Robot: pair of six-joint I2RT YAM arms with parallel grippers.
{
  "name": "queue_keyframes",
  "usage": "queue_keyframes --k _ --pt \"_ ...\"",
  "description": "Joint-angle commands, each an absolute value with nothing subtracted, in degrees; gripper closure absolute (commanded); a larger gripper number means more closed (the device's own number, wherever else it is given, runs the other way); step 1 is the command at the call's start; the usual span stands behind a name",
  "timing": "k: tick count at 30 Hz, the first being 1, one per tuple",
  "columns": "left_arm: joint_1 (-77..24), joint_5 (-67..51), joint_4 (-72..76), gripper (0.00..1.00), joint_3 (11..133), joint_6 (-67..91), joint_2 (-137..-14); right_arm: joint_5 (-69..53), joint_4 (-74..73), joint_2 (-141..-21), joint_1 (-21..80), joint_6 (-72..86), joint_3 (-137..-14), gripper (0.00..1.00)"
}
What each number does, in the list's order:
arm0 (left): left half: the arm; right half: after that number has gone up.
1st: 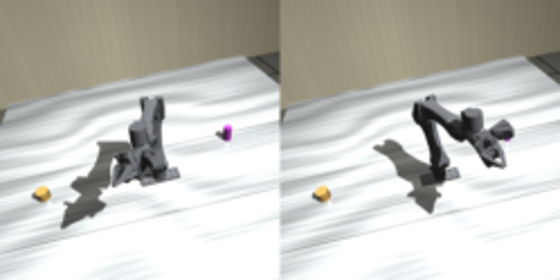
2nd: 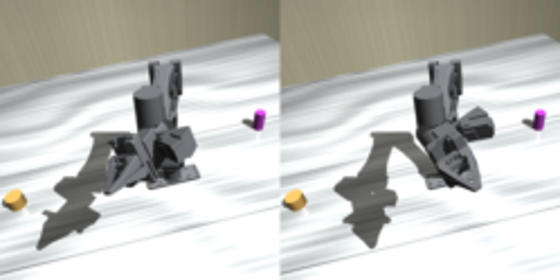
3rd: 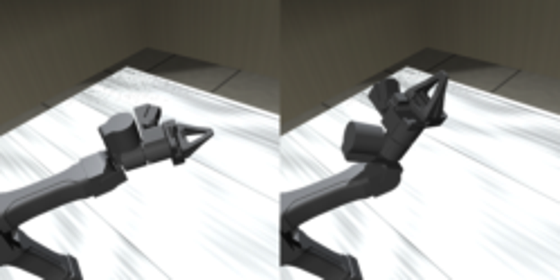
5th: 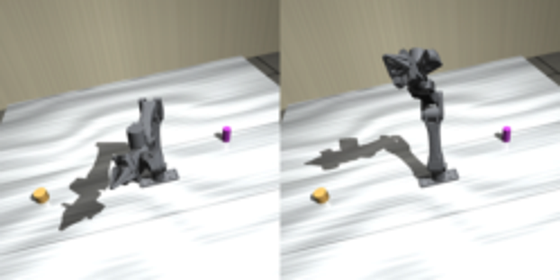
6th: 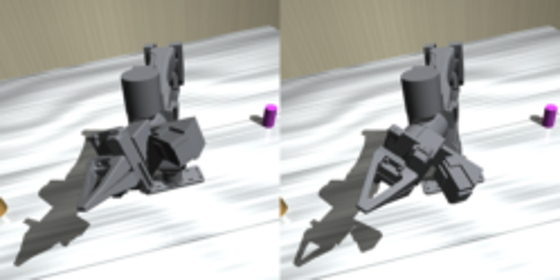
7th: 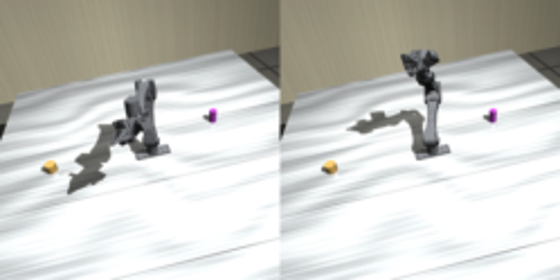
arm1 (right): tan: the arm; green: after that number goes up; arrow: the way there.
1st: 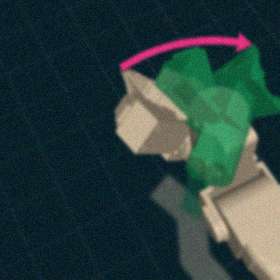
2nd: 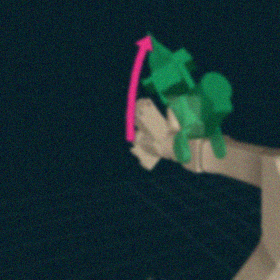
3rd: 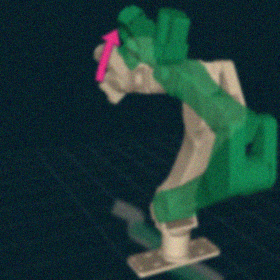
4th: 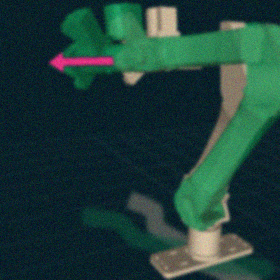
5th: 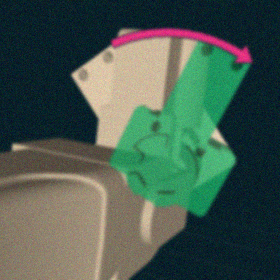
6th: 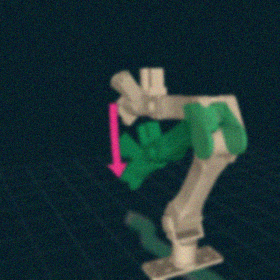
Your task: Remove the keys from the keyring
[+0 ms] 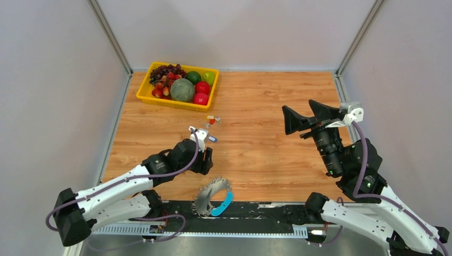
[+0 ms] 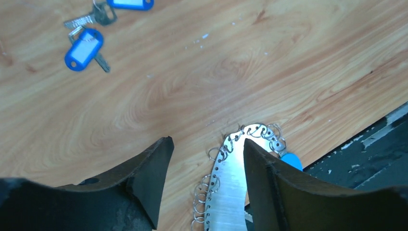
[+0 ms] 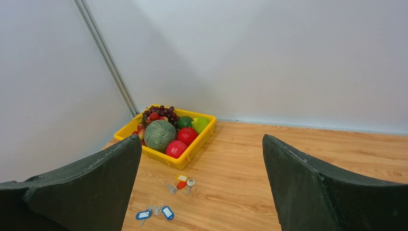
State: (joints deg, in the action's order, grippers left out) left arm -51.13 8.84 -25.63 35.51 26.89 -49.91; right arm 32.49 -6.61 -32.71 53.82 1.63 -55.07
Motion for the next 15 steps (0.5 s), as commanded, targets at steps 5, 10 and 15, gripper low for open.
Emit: queue_keyframes --k 5,10,15 --pt "-57.42 11.68 -16.96 0.45 31.53 36.23 -56.98 32.53 -6.37 -31.42 53.72 2.02 -56.02 0.0" --pt "-61.16 10.96 -13.48 0.5 30.52 38.64 -61.47 32.69 -6.42 -31.89 53.77 1.85 -55.99 0.0" --pt "-62.24 10.04 -10.3 0.51 29.86 39.7 -64.56 32.61 -6.41 -32.18 53.72 1.84 -55.94 0.0"
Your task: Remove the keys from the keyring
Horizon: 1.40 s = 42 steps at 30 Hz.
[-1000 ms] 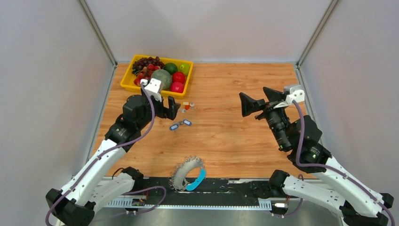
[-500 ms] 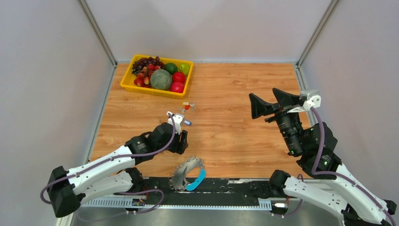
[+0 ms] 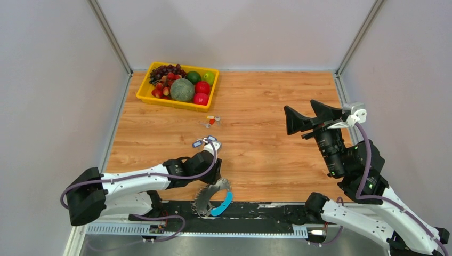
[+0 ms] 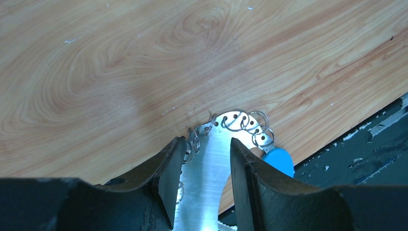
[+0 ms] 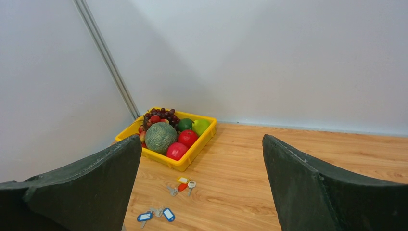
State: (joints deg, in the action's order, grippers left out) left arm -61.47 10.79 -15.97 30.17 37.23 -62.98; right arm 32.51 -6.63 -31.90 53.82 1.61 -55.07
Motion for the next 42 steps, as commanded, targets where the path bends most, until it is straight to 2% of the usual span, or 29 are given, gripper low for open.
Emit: queue_keyframes --k 1,11,15,19,21,24,25,34,42 --pt "-62.23 9.99 -9.99 0.51 29.77 39.76 -65.25 32.63 -6.41 -32.24 53.74 1.82 -55.9 0.0" --pt "-62.23 12.11 -9.11 0.52 29.91 38.93 -69.32 32.42 -6.42 -31.42 53.69 1.84 -55.65 0.0" --pt "-62.23 12.31 -9.52 0.56 29.83 39.23 -70.69 32.23 -6.42 -31.39 53.72 1.85 -55.65 0.0" --pt "-62.23 11.82 -9.09 0.67 29.66 39.37 -72.04 32.17 -6.42 -31.5 53.75 1.77 -55.56 0.0" --pt "-62.23 10.93 -8.43 0.76 29.69 39.48 -72.53 32.14 -6.42 -31.53 53.79 1.84 -55.58 0.0" --pt "-62.25 9.99 -8.74 0.97 30.35 39.39 -72.76 32.15 -6.42 -31.54 53.78 1.93 -55.56 0.0" --pt "-62.24 10.41 -9.79 0.99 30.64 39.05 -72.59 32.14 -6.42 -31.53 53.71 1.93 -55.63 0.0" --pt "-61.3 15.14 -23.16 1.0 44.16 32.55 -66.63 31.33 -6.61 -33.21 53.72 2.36 -55.99 0.0" --pt "-59.28 17.67 -32.49 1.0 55.55 26.89 -60.69 18.64 -7.97 -34.08 53.76 -1.21 -53.64 0.0"
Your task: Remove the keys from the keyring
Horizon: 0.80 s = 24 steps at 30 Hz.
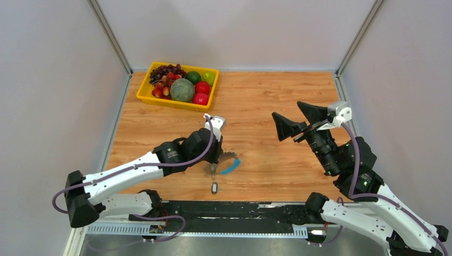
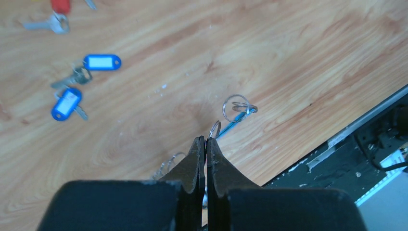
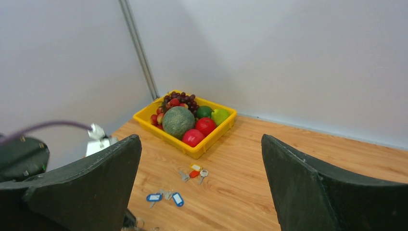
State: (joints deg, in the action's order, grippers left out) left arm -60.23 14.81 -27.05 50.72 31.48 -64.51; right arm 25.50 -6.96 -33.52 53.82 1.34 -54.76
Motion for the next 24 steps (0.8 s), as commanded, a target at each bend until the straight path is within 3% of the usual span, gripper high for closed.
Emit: queue_keyframes --k 1,5,16,24 --pt "-59.1 17.89 -32.73 1.0 56.96 26.45 -59.54 19.64 -8.63 -34.85 53.72 -1.04 -53.87 0.0" --pt "-58.9 19.35 -34.05 1.0 61.14 23.23 -56.94 18.1 -12.21 -39.68 53.66 -1.38 -55.18 0.0" --pt "-58.89 22.11 -36.89 1.0 68.77 15.9 -52.62 -15.16 -14.87 -46.13 53.67 -6.84 -55.57 0.01" --pt "-58.89 17.61 -35.13 1.0 69.9 14.79 -51.55 -21.85 -12.96 -50.49 53.71 -6.98 -56.26 0.08"
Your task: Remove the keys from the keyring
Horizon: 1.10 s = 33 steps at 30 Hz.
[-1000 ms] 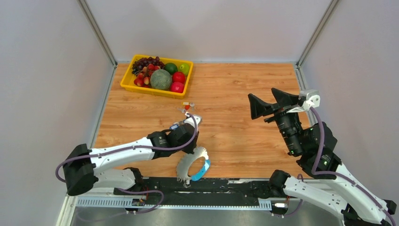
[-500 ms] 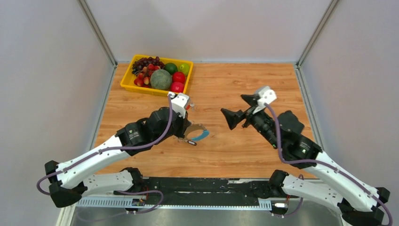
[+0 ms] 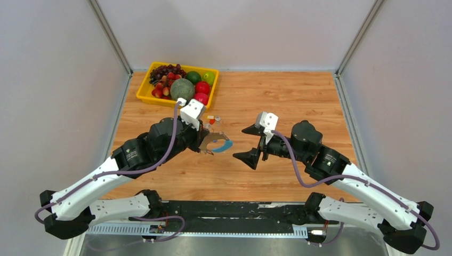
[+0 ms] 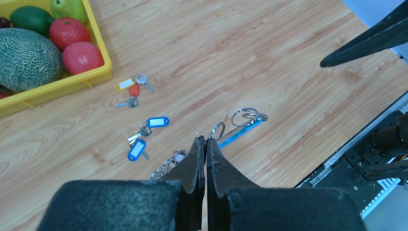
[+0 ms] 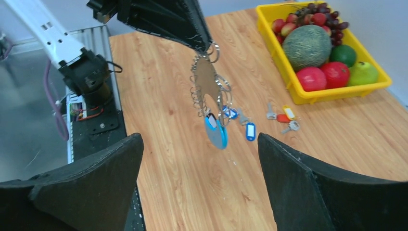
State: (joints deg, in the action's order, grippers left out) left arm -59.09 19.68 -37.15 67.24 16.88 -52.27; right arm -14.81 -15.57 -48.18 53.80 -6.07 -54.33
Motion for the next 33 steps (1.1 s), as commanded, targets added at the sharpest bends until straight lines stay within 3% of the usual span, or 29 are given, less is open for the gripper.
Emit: queue_keyframes --k 1,6,18,31,33 --pt "-58.89 17.1 -34.86 1.0 70.02 14.73 -51.6 -22.03 -12.31 -51.41 53.7 -6.53 -56.56 0.09" --pt "-58.93 14.49 -34.59 1.0 71.37 14.67 -52.02 -19.62 -10.1 -56.04 53.73 -5.38 -58.21 0.16" --pt "-58.89 7.98 -33.11 1.0 72.47 15.4 -53.6 -21.07 -3.9 -59.56 53.79 -2.22 -58.17 0.22" --pt "-58.89 6.77 -31.58 1.0 73.88 15.48 -53.63 -22.87 -3.56 -61.97 53.79 -1.91 -58.71 0.42" --pt "-58.89 6.99 -31.45 1.0 73.81 15.43 -53.54 -22.82 -3.6 -61.88 53.77 -1.95 -58.72 0.5"
